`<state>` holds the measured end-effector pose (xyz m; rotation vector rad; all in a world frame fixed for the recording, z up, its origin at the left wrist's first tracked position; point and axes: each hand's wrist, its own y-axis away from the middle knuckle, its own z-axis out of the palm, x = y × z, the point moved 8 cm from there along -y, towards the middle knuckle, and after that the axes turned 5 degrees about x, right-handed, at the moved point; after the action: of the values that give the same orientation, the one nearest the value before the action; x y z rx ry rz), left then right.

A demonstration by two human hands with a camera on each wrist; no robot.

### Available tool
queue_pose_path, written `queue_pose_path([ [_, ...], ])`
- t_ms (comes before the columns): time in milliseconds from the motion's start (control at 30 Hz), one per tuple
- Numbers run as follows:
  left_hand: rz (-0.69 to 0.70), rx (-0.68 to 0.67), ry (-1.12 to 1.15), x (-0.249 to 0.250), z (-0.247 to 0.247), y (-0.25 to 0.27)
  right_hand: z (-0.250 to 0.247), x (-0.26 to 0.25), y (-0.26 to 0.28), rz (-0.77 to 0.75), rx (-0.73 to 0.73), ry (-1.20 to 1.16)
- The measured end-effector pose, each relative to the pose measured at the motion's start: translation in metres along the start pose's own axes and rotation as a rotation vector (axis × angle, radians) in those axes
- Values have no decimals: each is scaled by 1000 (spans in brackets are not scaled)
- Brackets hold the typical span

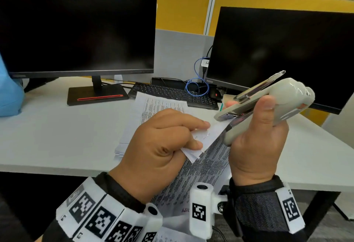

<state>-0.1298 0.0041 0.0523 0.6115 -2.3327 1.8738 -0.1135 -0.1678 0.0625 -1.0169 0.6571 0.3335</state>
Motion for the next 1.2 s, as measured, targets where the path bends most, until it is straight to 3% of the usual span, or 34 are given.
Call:
queue_pose_path([
  [233,-170,88,124,-7,-3,0,6,0,1,35,-7,-39],
  [400,-560,183,267,-33,-2,4,16,7,-2,160,-89,-1],
  [567,-738,199,413,-39,3,8,28,20,-6,327,-139,61],
  [1200,-796,185,434,-36,13,12,31,19,-8,295,-101,191],
])
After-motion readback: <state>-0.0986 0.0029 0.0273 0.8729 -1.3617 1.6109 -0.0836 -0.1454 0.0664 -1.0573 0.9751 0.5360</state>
